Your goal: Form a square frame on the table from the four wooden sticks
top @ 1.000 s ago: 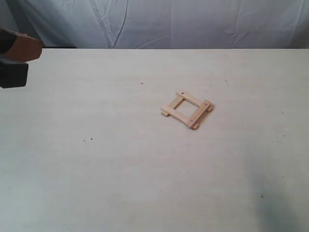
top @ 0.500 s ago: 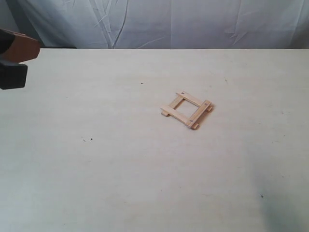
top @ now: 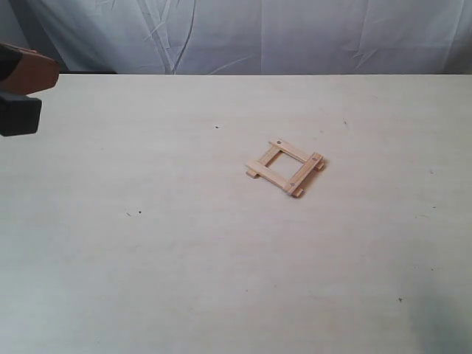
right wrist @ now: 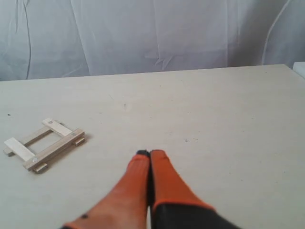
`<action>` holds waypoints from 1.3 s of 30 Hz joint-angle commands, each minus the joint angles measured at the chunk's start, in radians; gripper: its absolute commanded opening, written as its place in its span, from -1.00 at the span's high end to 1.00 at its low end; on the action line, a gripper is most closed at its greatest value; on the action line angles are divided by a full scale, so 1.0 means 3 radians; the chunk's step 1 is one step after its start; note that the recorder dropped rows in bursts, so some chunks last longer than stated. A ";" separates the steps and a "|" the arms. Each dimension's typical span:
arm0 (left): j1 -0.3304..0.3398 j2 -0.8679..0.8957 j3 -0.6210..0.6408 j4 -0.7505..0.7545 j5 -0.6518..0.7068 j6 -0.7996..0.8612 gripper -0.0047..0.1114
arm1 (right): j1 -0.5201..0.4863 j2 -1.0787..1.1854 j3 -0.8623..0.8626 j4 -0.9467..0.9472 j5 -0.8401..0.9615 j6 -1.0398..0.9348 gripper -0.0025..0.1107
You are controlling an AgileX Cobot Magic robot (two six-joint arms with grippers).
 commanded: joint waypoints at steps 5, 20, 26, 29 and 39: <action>-0.0015 -0.0016 0.0006 0.0008 -0.0015 0.0000 0.92 | -0.0021 -0.0024 0.0023 -0.0019 0.0015 0.0012 0.97; -0.0015 -0.0016 0.0006 0.0008 -0.0015 0.0000 0.92 | -0.0021 -0.0024 0.0023 0.0067 0.0015 0.0012 0.97; 0.0111 -0.0171 0.0096 0.0049 -0.0025 0.0000 0.92 | -0.0021 -0.0024 0.0023 0.0074 0.0025 0.0012 0.97; 0.0395 -0.0463 0.0341 -0.0120 -0.0090 -0.0007 0.92 | -0.0021 -0.0024 0.0023 0.0074 0.0025 0.0012 0.97; 0.1267 -0.1797 0.1719 -0.0159 -0.0734 -0.0007 0.92 | -0.0021 -0.0024 0.0023 0.0074 0.0025 0.0012 0.97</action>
